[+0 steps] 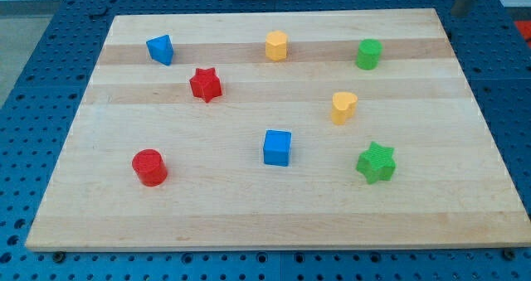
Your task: Move the blue triangle towards the top left
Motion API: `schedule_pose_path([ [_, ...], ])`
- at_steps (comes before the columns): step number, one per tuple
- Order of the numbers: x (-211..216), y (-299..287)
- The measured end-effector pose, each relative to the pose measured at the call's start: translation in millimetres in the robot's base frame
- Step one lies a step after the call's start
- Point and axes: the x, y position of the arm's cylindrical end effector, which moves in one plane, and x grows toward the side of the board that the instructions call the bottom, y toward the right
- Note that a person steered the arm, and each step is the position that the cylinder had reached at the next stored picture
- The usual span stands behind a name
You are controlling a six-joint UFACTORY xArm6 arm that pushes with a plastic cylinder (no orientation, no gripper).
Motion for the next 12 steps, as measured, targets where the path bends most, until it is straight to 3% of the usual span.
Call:
schedule_pose_path([
  [2,46,10],
  [3,36,-11],
  [4,-14,-76],
  [7,-20,-123],
  [10,-8,-322],
  [12,42,-370],
])
